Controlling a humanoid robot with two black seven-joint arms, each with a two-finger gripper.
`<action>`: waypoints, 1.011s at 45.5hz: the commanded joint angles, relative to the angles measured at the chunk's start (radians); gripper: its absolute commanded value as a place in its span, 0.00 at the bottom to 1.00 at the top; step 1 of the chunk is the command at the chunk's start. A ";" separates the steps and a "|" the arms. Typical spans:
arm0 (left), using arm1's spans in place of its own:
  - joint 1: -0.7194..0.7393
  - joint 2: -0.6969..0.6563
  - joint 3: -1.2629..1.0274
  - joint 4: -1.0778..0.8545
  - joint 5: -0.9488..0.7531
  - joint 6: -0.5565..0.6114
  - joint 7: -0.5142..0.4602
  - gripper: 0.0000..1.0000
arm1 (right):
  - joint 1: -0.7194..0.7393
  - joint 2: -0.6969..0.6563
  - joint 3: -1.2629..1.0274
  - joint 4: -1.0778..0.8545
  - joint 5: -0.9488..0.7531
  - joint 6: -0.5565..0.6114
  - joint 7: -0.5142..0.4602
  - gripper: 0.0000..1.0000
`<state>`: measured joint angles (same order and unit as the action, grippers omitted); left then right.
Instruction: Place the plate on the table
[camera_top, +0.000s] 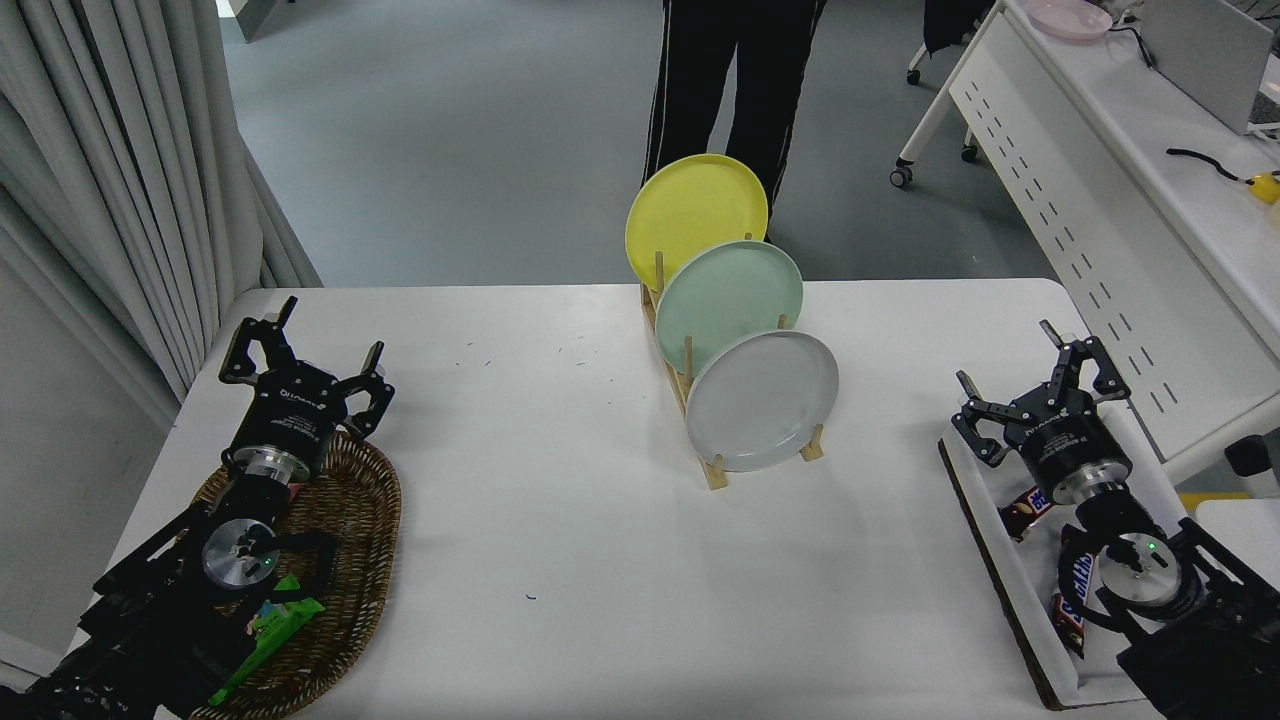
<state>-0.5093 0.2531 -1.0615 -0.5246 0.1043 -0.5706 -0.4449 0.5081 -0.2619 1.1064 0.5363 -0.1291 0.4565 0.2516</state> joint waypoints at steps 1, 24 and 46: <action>0.000 0.000 -0.002 0.000 0.000 0.000 0.000 1.00 | 0.003 0.003 0.000 0.001 0.000 -0.001 0.000 1.00; 0.000 0.000 0.000 0.000 0.000 0.000 0.000 1.00 | 0.000 0.003 -0.002 -0.007 0.000 -0.006 0.000 1.00; 0.000 0.000 0.000 0.000 0.000 0.000 0.000 1.00 | 0.007 0.001 -0.002 -0.009 0.000 -0.013 0.000 1.00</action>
<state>-0.5093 0.2531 -1.0615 -0.5246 0.1043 -0.5707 -0.4448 0.5109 -0.2598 1.1057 0.5275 -0.1297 0.4469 0.2516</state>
